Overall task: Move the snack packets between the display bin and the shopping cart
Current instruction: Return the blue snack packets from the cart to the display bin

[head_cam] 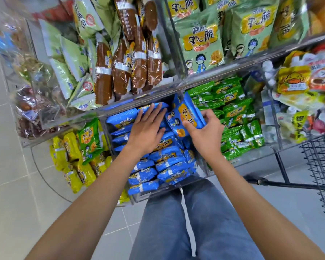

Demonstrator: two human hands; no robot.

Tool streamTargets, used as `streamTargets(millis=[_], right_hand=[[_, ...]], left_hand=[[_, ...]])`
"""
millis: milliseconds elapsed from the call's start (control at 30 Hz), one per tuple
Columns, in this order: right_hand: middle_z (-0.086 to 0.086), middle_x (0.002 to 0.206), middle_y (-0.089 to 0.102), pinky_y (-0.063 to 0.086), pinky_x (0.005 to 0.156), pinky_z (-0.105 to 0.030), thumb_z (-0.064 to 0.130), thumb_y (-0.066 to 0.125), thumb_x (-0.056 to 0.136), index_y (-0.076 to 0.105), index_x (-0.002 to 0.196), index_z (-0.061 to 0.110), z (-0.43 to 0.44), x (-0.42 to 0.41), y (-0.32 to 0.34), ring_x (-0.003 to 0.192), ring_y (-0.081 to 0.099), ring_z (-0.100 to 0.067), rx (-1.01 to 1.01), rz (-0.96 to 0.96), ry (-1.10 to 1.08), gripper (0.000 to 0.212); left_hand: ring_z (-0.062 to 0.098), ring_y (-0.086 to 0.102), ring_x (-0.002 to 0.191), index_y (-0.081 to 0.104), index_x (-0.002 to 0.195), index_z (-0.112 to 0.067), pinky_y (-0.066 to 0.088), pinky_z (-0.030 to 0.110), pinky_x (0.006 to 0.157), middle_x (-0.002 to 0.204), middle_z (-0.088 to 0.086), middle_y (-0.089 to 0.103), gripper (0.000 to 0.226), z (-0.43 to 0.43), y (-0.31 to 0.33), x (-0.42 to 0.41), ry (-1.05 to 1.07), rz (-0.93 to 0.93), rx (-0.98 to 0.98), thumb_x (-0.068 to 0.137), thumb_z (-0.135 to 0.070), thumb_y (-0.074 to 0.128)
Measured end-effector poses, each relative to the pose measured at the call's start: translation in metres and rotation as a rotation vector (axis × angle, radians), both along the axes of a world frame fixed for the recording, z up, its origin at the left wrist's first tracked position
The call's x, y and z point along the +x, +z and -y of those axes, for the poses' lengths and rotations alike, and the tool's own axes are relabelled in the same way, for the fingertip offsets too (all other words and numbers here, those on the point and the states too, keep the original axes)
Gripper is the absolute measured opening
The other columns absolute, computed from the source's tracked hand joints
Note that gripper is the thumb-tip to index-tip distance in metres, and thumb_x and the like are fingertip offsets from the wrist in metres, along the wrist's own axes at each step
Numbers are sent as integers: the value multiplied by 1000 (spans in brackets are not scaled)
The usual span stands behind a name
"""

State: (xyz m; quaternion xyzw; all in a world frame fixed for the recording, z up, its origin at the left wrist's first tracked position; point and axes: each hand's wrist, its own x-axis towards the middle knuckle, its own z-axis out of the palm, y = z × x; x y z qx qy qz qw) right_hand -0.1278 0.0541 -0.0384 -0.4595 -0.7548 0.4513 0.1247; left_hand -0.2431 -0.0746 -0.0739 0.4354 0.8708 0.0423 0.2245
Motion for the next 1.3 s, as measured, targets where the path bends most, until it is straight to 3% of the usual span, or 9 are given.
streamTargets(millis=[267,433,533,633,767,867,1000,1167,1300], right_hand=[[-5,87,62,36,61,-29,25,70,80,50,93,8,21,-28,-11,78,60,-27,240,93,-31,28],[-13,118,49,38,59,-35,28,55,90,37,131,8,34,-41,-22,92,59,-35,328,259,210,49],[-15,124,45,39,57,-34,19,53,89,36,134,8,37,-38,-27,100,54,-33,432,322,348,50],[-13,130,46,41,73,-35,20,44,93,39,135,8,34,-33,-32,108,49,-31,565,494,466,44],[-14,130,40,32,80,-37,32,43,92,34,137,7,28,-40,-33,112,40,-31,489,538,545,52],[-17,128,41,37,86,-40,35,52,84,31,141,5,19,-31,-28,111,40,-33,353,393,563,68],[-15,114,48,38,84,-34,19,48,86,48,130,4,6,-11,-25,104,48,-29,175,137,331,46],[-15,107,57,36,57,-33,16,59,86,58,125,15,-4,-13,-31,79,59,-35,331,301,390,39],[-12,103,61,29,53,-29,21,59,87,71,100,13,-10,-17,-34,69,61,-36,408,404,434,20]], left_hand=[[12,-6,147,2,152,-21,-13,38,115,160,-8,0,60,15,-12,4,8,-105,-75,100,-38,28],[12,-2,147,9,152,-21,-12,41,115,159,-7,7,59,18,-13,6,46,-122,-64,99,-37,31],[11,-2,147,11,152,-20,-13,41,115,159,-6,8,58,20,-11,5,39,-97,-46,100,-36,31],[9,-2,147,17,151,-21,-14,41,115,159,-8,12,53,13,-9,6,140,15,6,102,-39,25],[18,26,142,58,126,-19,13,43,115,142,-2,49,43,-11,2,12,494,201,254,101,-40,29],[18,60,106,69,107,-18,44,31,89,109,-2,70,34,-28,9,14,699,224,379,95,-41,48],[14,68,80,68,92,-24,55,33,77,89,-8,70,24,-43,10,12,936,517,371,85,-46,63],[19,70,66,61,61,-32,58,43,69,70,-5,70,24,-52,11,7,1023,500,393,82,-38,69],[26,67,66,56,57,-26,57,36,69,63,-3,65,30,-62,7,6,992,419,378,80,-37,73]])
